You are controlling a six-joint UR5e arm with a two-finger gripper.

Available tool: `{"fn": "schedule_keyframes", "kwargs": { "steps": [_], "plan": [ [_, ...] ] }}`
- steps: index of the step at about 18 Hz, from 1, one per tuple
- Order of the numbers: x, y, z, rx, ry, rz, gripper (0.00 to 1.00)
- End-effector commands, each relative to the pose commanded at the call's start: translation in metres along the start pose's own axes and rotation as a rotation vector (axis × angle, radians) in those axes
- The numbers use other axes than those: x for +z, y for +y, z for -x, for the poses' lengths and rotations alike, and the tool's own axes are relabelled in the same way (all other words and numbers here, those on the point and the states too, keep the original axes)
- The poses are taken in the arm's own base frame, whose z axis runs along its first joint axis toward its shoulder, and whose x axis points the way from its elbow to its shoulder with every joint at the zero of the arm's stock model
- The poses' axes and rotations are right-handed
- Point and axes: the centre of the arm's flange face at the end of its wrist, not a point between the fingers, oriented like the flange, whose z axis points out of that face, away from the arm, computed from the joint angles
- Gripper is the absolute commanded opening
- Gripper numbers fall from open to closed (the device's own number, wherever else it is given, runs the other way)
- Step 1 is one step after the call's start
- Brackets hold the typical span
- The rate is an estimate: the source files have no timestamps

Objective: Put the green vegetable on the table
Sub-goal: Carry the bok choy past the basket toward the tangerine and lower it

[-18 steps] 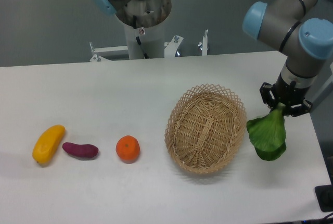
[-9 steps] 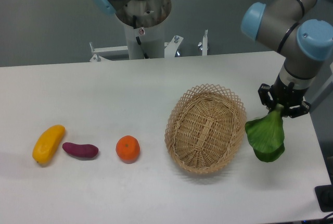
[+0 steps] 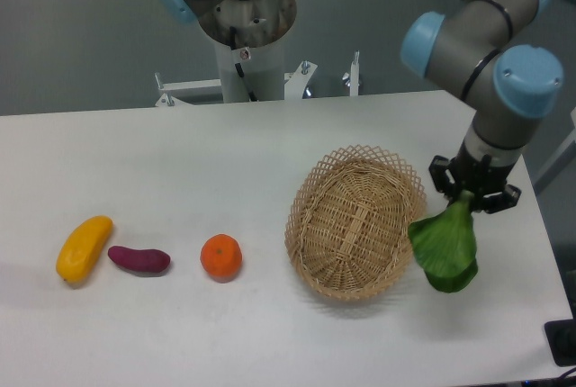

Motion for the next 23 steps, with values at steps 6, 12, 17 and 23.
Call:
{"fn": "schedule_keyframes", "kwargs": {
  "steps": [6, 12, 17, 23],
  "plan": [
    [0.001, -0.075, -0.065, 0.01, 0.011, -0.011, 0.06],
    [0.011, -0.156, -0.139, 0.081, -0.009, -0.052, 0.06],
    [0.03, -0.202, -0.191, 0.117, -0.002, -0.067, 0.06],
    [0.053, -0.247, -0.262, 0.184, 0.035, -0.053, 0.11]
  ]
}}
